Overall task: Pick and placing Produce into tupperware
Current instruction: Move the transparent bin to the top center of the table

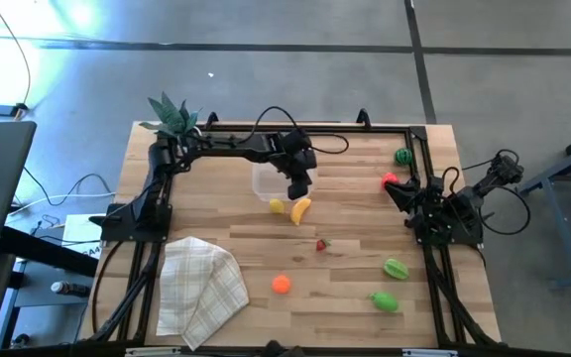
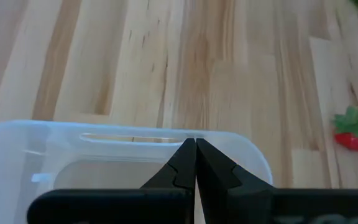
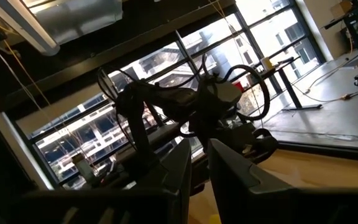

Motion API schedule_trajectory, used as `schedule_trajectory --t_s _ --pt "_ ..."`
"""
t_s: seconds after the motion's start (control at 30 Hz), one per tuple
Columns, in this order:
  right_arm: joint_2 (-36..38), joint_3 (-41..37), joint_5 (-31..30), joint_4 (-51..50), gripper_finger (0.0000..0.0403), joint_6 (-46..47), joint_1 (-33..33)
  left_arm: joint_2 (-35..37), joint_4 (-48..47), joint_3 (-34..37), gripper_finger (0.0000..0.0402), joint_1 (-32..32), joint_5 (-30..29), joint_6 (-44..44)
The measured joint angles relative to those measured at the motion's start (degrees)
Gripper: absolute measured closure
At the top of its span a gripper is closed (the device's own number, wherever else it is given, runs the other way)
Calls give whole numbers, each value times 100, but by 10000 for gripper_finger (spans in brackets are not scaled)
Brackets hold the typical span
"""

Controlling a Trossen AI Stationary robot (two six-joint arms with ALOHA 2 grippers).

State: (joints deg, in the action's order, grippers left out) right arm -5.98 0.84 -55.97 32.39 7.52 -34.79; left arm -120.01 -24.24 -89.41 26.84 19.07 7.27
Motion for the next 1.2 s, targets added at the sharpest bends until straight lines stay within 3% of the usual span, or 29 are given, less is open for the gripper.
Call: schedule_trajectory --t_s 0.23,0.5,0.8,1.2 --pt "0 0 1 -3 357 1 0 101 -809 -12 401 93 -341 -2" --pt "0 0 25 -40 357 1 -2 145 -2602 -4 401 -22 -817 312" --pt "0 0 23 -51 357 1 -2 147 -2458 -4 401 -444 -688 343" --pt "0 0 23 -52 357 1 -2 149 -1223 -4 401 -519 -830 507"
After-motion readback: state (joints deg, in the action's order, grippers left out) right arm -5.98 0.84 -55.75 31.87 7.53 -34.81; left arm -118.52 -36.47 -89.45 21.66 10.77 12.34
